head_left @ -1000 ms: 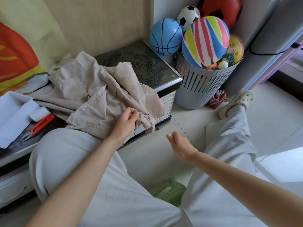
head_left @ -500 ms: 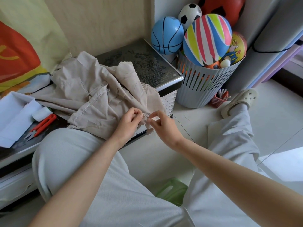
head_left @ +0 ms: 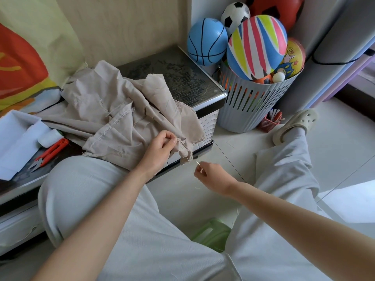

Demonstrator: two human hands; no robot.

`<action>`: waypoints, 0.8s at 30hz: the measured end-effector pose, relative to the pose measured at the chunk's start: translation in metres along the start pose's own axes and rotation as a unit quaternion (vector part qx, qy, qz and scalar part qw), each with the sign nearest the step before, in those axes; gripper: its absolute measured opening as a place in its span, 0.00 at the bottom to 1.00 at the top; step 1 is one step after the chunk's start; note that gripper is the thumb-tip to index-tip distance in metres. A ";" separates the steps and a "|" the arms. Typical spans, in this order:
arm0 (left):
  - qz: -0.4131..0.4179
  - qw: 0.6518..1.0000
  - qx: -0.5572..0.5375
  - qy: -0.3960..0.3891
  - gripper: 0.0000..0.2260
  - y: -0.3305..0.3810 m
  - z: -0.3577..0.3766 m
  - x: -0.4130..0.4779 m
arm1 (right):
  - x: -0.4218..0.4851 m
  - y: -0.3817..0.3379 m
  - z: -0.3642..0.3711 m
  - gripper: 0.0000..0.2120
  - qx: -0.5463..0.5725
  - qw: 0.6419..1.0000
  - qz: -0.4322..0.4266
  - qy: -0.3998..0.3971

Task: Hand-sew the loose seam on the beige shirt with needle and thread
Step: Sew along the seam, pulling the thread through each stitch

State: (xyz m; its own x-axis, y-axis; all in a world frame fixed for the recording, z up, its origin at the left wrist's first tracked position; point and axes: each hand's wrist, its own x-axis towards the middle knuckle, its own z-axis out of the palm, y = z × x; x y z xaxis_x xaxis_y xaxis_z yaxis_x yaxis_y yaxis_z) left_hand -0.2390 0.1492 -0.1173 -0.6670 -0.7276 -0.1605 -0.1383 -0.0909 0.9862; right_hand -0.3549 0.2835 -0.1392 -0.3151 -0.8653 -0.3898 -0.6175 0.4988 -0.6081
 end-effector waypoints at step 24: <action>0.004 0.999 0.051 -0.016 0.08 0.005 0.000 -0.004 | 0.011 -0.047 -0.025 0.06 0.162 0.978 -0.058 0.120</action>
State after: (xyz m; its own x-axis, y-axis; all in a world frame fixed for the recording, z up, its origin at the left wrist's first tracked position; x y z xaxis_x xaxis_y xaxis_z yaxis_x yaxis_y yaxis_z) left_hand -0.2369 0.1515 -0.1118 -0.6907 -0.7062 -0.1555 -0.2060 -0.0139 0.9784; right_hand -0.3473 0.2494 -0.0979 -0.4401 -0.8844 -0.1554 -0.4109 0.3522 -0.8409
